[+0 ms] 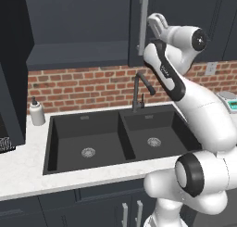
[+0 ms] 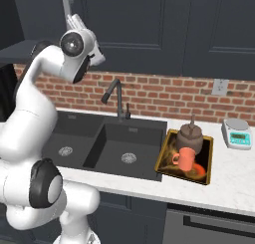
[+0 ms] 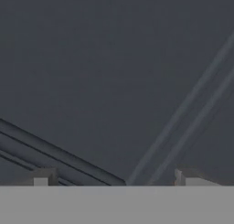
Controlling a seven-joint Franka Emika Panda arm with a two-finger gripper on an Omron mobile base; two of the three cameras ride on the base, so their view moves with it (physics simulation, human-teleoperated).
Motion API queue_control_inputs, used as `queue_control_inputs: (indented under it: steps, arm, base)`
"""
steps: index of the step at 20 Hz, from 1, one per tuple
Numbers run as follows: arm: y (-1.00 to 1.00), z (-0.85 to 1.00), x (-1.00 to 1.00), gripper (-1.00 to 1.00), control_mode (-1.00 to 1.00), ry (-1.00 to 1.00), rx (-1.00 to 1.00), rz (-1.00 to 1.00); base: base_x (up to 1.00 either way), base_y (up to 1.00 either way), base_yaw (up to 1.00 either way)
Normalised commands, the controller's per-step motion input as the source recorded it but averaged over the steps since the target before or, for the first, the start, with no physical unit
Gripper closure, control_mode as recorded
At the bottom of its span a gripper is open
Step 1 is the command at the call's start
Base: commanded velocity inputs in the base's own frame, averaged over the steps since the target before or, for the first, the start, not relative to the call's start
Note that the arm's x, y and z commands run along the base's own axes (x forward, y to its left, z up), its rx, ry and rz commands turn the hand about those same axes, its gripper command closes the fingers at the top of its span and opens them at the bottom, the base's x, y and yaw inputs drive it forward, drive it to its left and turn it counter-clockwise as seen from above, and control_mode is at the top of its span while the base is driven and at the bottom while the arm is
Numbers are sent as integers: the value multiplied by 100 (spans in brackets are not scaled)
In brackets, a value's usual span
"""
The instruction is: Pick the kettle from the counter and place it on the tray. Then pick the mug from the cabinet and place it on the tray. Then close the cabinet doors.
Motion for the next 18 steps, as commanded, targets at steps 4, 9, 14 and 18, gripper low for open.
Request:
queue_control_inputs:
  steps: [4, 9, 14, 18]
  arm:
    - [-2, -15, 41, -100, -100, 7, -2, -7]
    - [-11, -20, 21, -100, -100, 5, -3, -12]
    - [-16, -13, -14, -100, -100, 0, 0, -9]
    - [-23, 0, -42, -100, -100, 1, 0, -8]
  base:
    - [0, 0, 0]
    - [0, 0, 0]
    - [0, 0, 0]
    - [0, 0, 0]
